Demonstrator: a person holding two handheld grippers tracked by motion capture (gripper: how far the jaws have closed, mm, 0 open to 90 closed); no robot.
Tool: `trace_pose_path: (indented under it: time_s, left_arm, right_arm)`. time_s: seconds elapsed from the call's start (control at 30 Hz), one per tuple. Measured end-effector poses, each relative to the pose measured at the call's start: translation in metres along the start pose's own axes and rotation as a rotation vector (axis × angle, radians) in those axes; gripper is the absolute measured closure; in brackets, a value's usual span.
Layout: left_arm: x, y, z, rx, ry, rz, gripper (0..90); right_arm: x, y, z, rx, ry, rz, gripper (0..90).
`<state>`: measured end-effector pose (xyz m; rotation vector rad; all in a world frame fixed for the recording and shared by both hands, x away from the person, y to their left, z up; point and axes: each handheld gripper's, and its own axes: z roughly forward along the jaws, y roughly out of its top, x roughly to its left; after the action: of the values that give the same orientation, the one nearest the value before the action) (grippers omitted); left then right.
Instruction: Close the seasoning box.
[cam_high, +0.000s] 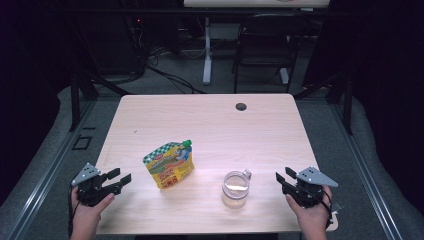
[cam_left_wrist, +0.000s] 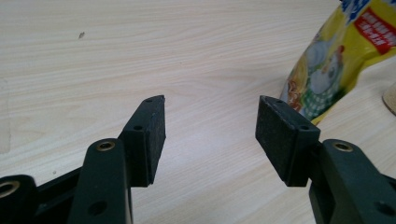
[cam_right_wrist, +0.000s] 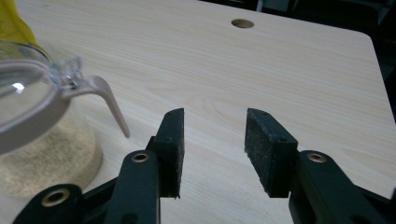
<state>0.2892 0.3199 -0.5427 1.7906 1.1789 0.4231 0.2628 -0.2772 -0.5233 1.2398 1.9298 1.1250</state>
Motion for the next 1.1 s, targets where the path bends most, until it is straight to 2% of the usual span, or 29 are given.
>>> trace_pose_path:
  time_s: [0.07,0.23,0.37,0.47,0.63,0.7,0.87,1.0,1.1]
  left_arm:
    - [0.003,-0.002,0.003,0.003,0.011,-0.001,43.1]
    - [0.006,-0.004,0.007,0.008,0.026,0.002,43.0]
    - [0.008,-0.005,0.009,0.009,0.020,0.001,42.2]
    - [0.009,-0.006,0.014,0.029,0.006,0.012,43.3]
    - [0.010,-0.008,0.021,0.034,0.010,0.010,43.9]
    - [0.010,-0.009,0.023,0.043,0.021,0.019,43.9]
    - [0.011,-0.010,0.028,0.069,0.057,0.022,43.8]
    - [0.012,-0.010,0.030,0.083,0.101,0.011,43.5]
    - [0.014,-0.011,0.031,0.076,0.117,-0.005,43.8]
  right_arm:
    - [-0.003,-0.004,0.002,0.004,-0.006,0.020,57.4]
    - [-0.011,-0.013,0.008,0.052,-0.042,0.014,57.0]
    - [-0.015,-0.019,0.012,0.054,-0.053,0.050,54.2]
    - [-0.016,-0.021,0.014,0.059,-0.048,0.065,52.8]
    - [-0.017,-0.023,0.018,0.066,-0.030,0.076,52.8]
    - [-0.016,-0.024,0.020,0.073,-0.029,0.078,53.2]
    - [-0.012,-0.025,0.024,0.091,-0.064,0.018,52.7]
    - [-0.010,-0.026,0.024,0.065,-0.074,0.042,47.6]
    - [-0.008,-0.026,0.026,0.065,-0.081,0.049,46.3]
